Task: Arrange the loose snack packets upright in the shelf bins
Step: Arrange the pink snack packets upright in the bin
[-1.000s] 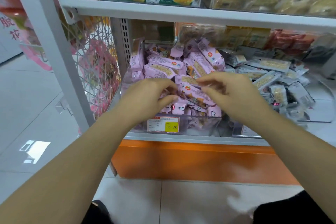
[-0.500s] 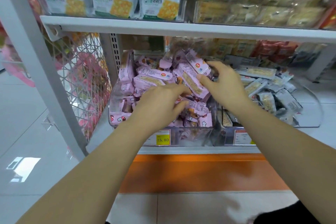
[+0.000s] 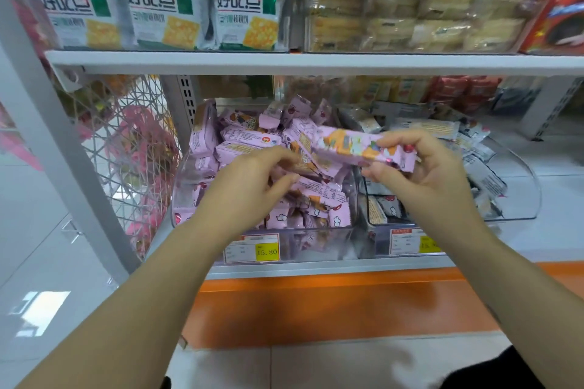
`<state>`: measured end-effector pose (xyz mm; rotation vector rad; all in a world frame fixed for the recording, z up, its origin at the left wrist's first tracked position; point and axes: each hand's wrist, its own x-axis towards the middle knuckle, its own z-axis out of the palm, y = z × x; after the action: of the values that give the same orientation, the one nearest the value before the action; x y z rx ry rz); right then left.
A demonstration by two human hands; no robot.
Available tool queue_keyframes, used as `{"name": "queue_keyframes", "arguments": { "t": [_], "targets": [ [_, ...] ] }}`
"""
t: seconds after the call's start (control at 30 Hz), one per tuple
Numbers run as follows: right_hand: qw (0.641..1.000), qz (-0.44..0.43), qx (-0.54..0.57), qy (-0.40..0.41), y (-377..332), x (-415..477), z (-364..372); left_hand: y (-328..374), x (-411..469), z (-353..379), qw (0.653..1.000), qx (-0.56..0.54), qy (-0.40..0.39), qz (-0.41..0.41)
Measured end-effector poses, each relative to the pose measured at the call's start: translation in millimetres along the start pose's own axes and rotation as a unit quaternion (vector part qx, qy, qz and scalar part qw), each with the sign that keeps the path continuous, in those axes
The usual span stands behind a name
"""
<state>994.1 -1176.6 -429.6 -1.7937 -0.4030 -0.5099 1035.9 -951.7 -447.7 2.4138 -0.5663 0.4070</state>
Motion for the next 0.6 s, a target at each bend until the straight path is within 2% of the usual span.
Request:
{"name": "queue_keyframes", "arguments": {
  "t": [0.1, 0.23, 0.37, 0.47, 0.6],
  "targets": [
    [0.998, 0.002, -0.063, -0.023, 2.7, -4.7, -4.1, -0.1, -3.2, -2.7, 0.999, -0.046, 0.002, -0.013],
    [0.99, -0.023, -0.131, -0.054, -2.1, -5.7, -2.5, -0.3, -7.1, -3.3, 0.998, -0.038, -0.047, -0.008],
    [0.987, -0.008, -0.141, -0.075, -0.9, 0.0, -0.3, -4.2, -8.7, -2.9, 0.995, -0.017, -0.093, -0.01],
    [0.985, 0.011, -0.149, -0.082, -1.5, 2.3, 5.3, -4.7, -10.8, -6.1, 0.995, -0.024, -0.097, -0.007],
    [0.973, 0.016, -0.212, -0.09, -7.7, 5.4, 12.2, -9.6, -13.1, -10.9, 0.994, -0.022, -0.107, -0.016]
  ]
}}
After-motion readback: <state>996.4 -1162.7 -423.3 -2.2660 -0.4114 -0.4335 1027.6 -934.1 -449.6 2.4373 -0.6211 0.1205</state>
